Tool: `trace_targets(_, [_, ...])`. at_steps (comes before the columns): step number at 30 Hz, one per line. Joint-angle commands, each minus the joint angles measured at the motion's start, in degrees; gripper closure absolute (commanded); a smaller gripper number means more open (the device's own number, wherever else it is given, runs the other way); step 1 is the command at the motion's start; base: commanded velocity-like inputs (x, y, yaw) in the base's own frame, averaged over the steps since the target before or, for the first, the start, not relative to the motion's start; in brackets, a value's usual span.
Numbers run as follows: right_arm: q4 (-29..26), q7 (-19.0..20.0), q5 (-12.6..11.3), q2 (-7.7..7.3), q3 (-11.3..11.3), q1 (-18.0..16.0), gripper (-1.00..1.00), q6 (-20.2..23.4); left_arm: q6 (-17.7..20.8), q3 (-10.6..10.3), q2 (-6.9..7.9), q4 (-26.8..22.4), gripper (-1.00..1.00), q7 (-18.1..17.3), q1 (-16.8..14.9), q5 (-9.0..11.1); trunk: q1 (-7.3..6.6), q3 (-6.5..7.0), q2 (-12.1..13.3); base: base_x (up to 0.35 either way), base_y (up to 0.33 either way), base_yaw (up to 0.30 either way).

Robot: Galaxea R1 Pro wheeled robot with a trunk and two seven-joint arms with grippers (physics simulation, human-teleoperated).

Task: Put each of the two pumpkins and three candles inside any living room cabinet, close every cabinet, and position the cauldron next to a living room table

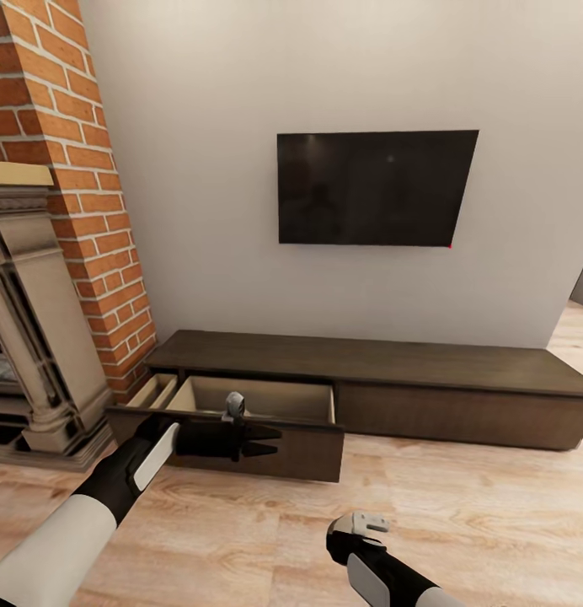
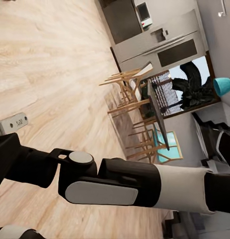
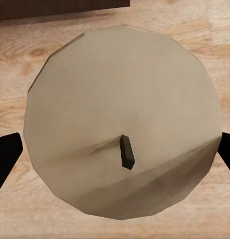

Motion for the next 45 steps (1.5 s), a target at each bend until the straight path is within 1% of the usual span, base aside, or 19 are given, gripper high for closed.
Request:
trace_targets(1, [-0.10,-0.39,-0.17,-0.03,0.42,-0.06,1.00,0.27,0.28,-0.13,0.07,-0.03,-1.00,-0.13,-0.03,0.16,-0.01,-0.06,-0.03,0.000,0.000,-0.146])
trace_targets(6, [-0.12,-0.39,-0.17,-0.01,0.41,-0.06,1.00,0.27,0.28,-0.10,0.04,0.08,-1.00,-0.08,-0.05,0.13,-0.01,-0.06,-0.03,0.079,0.044,-0.214])
trace_targets(11, [-0.10,-0.39,-0.17,-0.05,0.39,-0.06,1.00,0.27,0.28,-0.09,0.20,0.10,-1.00,-0.02,-0.10,0.12,-0.01,-0.06,-0.03,0.227,0.130,-0.191])
trace_targets(15, [-0.10,-0.39,-0.17,-0.03,0.40,-0.06,1.00,0.27,0.28,-0.09,1.10,0.08,-1.00,-0.27,-0.13,0.23,-0.01,-0.06,-0.03,0.263,0.151,-0.047])
trace_targets(18, [-0.10,-0.39,-0.17,-0.06,0.38,-0.06,1.00,0.27,0.28,-0.09,1.44,0.10,-1.00,-0.21,-0.14,0.30,-0.01,-0.06,-0.03,0.269,0.160,-0.015])
trace_targets(31, [-0.13,-0.35,-0.22,-0.06,0.37,-0.06,1.00,0.27,0.28,-0.12,1.58,-0.07,-1.00,-0.14,-0.08,0.33,-0.01,-0.06,-0.03,0.248,0.191,-0.002])
trace_targets(41, [-0.18,-0.34,-0.21,-0.07,0.36,-0.06,1.00,0.27,0.28,-0.09,1.62,-0.47,-1.00,-0.42,0.01,0.40,-0.01,-0.06,-0.03,0.042,0.029,0.000])
trace_targets(45, [-0.39,-0.35,-0.21,-0.02,0.36,-0.06,1.00,0.27,0.28,-0.07,1.71,-1.53,-1.00,-0.84,0.05,0.46,-0.01,-0.06,-0.03,0.004,0.003,0.000])
